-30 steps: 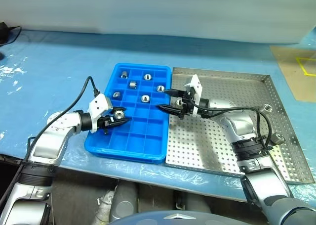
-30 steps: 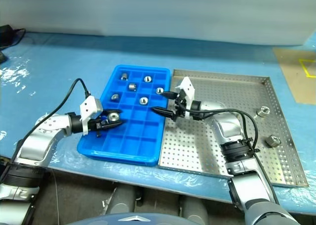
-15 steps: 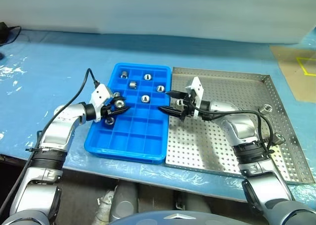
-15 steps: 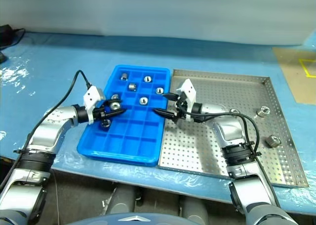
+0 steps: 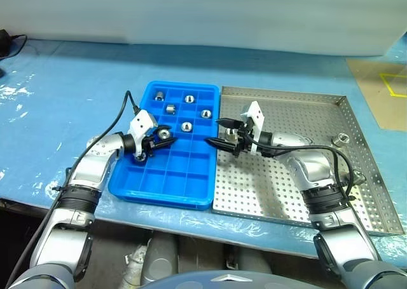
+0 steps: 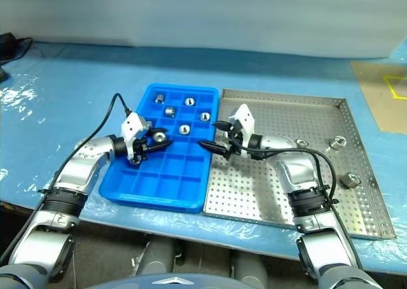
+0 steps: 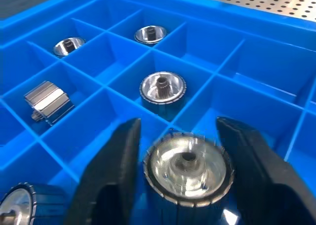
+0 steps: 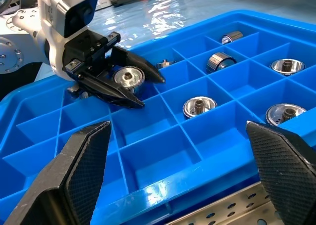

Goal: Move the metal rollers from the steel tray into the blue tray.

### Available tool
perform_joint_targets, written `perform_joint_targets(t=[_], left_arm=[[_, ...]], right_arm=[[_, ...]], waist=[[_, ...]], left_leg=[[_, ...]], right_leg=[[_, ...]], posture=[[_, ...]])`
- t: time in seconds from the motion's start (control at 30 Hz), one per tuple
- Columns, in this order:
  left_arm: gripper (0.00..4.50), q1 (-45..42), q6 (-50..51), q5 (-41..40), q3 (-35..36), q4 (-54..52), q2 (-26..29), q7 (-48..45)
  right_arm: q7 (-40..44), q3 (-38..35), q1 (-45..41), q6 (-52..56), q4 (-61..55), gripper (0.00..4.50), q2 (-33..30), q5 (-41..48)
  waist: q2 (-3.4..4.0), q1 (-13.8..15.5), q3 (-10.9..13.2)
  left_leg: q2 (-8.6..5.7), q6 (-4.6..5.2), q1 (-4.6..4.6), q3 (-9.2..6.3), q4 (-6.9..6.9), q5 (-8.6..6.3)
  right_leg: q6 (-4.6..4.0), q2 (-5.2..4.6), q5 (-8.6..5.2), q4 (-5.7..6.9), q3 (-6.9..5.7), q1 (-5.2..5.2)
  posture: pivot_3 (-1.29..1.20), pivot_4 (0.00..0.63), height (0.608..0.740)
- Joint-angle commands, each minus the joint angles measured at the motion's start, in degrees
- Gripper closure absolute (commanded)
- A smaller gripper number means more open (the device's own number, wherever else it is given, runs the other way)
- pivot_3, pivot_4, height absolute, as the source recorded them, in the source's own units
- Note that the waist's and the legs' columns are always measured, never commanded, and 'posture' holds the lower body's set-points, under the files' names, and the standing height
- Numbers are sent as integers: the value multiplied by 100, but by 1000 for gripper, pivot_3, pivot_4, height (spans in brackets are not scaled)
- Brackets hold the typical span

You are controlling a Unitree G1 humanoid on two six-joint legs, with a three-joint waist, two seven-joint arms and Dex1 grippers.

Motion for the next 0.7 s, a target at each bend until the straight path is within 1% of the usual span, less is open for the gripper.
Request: perform_joint_targets(t=[0.03,0.17,0.33,0.47,0.57,0.7], left_arm=[[819,-40,-69,100,-20,101,41,31],[819,-328,105,-66,115,93,-62,142],[819,-738,123,-174,158,120,-74,11],[819,-1258,57,-227,177,315,-183,-25],[819,-1759,-68,-154,185,799,-355,81],[819,-2545,-572,91,-19,1800,-631,-128]], right_arm=[[-22,-130,-3,-28,-263,0,-34,42],[-47,-156,-6,-19,-277,0,-28,68],[-96,-303,-49,-21,-260,0,-95,110],[-200,-517,-75,-35,-243,0,-207,112],[-293,-675,-18,-27,-309,0,-288,123],[-502,-1003,134,46,-512,0,-420,181]], waist=[[0,0,0],[0,2,0],[0,1,0],[0,-4,0],[0,-15,0],[-1,-42,1]], left_leg=[[0,0,0,0,1,0],[0,0,1,0,0,0],[0,0,-1,0,1,0],[-1,2,-2,1,1,1],[-2,3,-2,3,2,1],[-3,18,-3,5,6,9]], right_leg=[[0,0,0,0,0,0],[0,0,0,0,0,1],[0,0,0,0,0,1],[0,0,0,-2,1,0],[-1,0,0,-1,1,0],[0,0,1,0,4,0]], posture=[[89,150,740],[83,150,740],[53,150,740],[15,150,740],[-27,150,740],[-99,150,740]])
